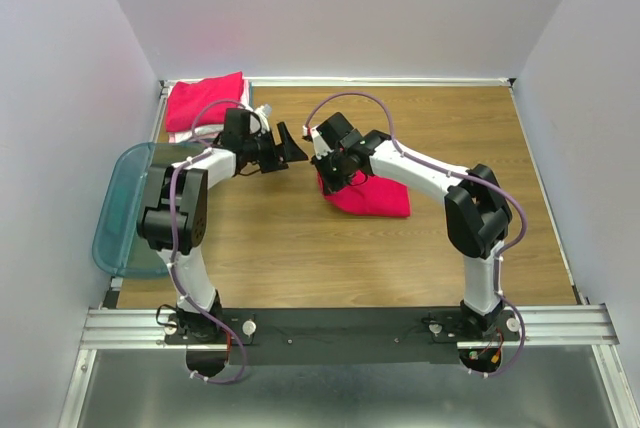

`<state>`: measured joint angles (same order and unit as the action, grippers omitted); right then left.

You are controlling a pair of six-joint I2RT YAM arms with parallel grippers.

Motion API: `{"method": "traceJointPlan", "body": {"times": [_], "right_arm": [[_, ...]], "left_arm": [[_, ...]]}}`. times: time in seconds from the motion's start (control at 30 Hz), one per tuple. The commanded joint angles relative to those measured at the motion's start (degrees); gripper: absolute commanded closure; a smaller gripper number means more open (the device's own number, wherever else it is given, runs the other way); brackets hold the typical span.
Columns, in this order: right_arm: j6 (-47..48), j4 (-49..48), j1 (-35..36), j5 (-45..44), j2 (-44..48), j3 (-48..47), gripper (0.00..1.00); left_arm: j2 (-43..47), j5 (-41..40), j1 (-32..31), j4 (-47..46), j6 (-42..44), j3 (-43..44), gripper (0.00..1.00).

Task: Fold and stack the t-shirts
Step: Put the neatly folded tshirt into the corner of the board with the left arm

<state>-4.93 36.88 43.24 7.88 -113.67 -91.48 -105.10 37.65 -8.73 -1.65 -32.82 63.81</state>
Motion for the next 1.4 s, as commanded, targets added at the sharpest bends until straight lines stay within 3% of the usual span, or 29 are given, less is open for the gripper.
{"method": "traceJointPlan", "body": {"times": [0.0, 0.07, 0.4, 0.77, 0.93, 1.37], "right_arm": [[-1.4, -2.0, 0.3, 2.1, 2.7, 0.6, 0.99], [-1.5, -2.1, 0.2, 2.8, 2.7, 0.4, 1.0], [-1.8, -2.5, 0.3, 4.6, 0.6, -4.0, 1.0], [-4.3, -4.4, 0.3, 5.7, -0.4, -4.4, 0.99], [-5.4, -5.0, 0.3, 5.7, -1.6, -5.3, 0.99], [-8.1, -5.9, 0.3, 4.1, -3.9, -7.8, 0.99]], "left_arm": [[-2.6, 2.3, -1.5, -3.6, -6.5, -0.5, 0.08], [-3.4, 3.1, -3.0, -6.6, -10.6, -0.6, 0.04], [-5.1, -0.2, -8.6, -11.4, -22.6, -5.5, 0.06], [-5.0, -6.4, -10.0, -10.2, -25.0, -5.5, 0.24], [-6.6, -9.7, -10.3, -9.9, -25.9, -2.9, 0.39], [-9.2, -13.4, -11.8, -8.5, -26.0, 1.8, 0.45]]}}
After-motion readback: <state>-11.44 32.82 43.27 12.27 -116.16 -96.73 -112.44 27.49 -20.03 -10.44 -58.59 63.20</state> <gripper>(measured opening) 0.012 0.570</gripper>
